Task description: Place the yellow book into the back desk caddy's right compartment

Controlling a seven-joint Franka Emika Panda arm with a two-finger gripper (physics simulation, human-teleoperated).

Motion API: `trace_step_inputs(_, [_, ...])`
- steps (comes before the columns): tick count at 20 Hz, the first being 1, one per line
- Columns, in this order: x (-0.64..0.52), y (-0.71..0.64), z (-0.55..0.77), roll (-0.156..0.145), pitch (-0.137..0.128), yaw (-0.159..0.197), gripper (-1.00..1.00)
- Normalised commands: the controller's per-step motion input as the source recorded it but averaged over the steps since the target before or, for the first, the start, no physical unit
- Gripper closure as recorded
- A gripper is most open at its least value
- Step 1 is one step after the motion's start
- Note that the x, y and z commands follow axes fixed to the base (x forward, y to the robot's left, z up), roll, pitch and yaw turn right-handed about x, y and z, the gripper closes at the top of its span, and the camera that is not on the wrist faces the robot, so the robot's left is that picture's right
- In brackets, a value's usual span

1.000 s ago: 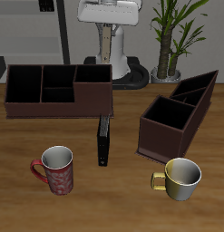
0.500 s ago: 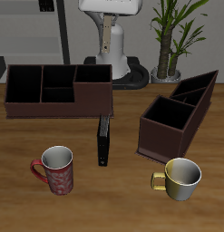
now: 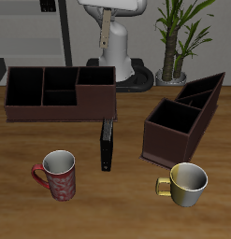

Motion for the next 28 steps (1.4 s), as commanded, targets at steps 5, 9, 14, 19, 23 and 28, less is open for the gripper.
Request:
trace_step_inputs(5, [-0.02,-0.04,-0.07,-0.014,0.002,-0.006,1.0])
trace_step_inputs(9, [0.13,-0.06,-0.22,-0.003,0.033,-0.02,1.0])
trace_step_inputs(14, [0.07,-0.02,-0.22,0.0,0.027,-0.026,1.0])
trace_step_inputs(19, [0.07,0.03,-0.27,0.009,0.038,-0.008,1.0])
trace_step_inputs(23, [0.09,-0.03,-0.27,-0.001,0.033,-0.013,1.0])
trace_step_inputs(28, [0.06,-0.02,-0.28,-0.002,0.018,-0.005,1.0])
